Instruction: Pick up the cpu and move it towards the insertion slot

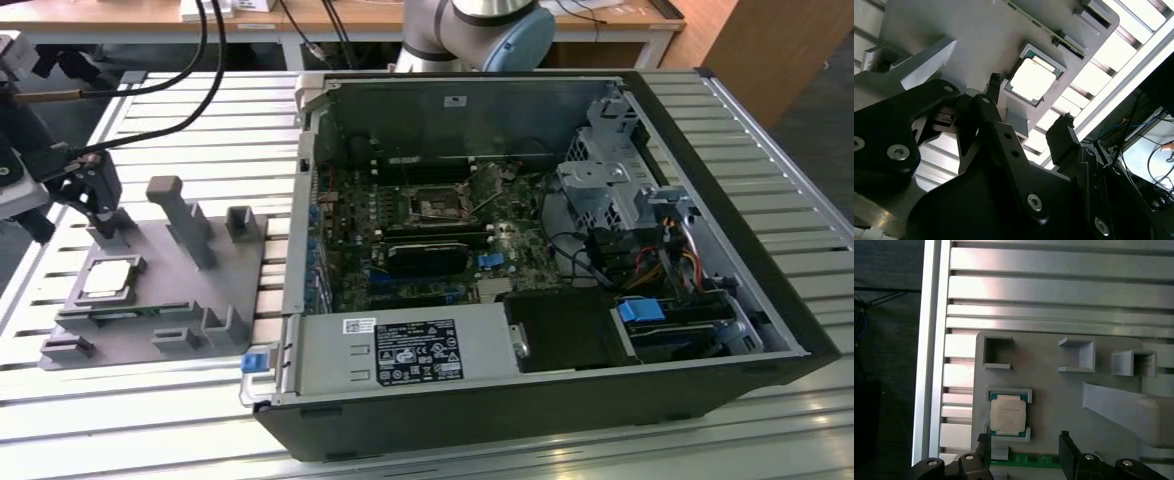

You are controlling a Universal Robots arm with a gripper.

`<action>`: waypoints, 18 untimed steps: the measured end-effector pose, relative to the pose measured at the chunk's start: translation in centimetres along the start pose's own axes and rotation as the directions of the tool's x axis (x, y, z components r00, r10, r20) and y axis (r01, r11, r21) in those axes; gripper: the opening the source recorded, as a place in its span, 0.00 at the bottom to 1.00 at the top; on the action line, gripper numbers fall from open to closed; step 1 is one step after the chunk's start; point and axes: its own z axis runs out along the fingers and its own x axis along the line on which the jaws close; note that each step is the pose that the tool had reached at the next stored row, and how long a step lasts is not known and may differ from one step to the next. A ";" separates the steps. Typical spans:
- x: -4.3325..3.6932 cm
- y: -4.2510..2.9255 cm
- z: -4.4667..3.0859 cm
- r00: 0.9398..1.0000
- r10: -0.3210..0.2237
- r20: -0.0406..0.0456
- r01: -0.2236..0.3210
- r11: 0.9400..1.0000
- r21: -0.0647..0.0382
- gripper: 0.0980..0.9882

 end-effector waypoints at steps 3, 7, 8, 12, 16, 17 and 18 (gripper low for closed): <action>0.11 -0.09 0.39 1.000 -0.001 0.000 0.001 1.000 0.000 0.62; 0.23 -0.23 0.93 1.000 -0.001 0.000 0.001 1.000 0.000 0.62; 0.25 -0.28 1.09 1.000 -0.001 0.000 0.001 1.000 0.000 0.62; 0.36 -0.41 1.68 1.000 -0.002 0.000 0.002 1.000 0.000 0.62; 0.49 -0.50 2.27 1.000 -0.004 0.000 0.004 1.000 0.000 0.62; 0.53 -0.52 2.42 1.000 -0.004 0.000 0.004 1.000 0.000 0.62; 0.57 -0.53 2.55 1.000 -0.004 0.000 0.004 1.000 0.000 0.62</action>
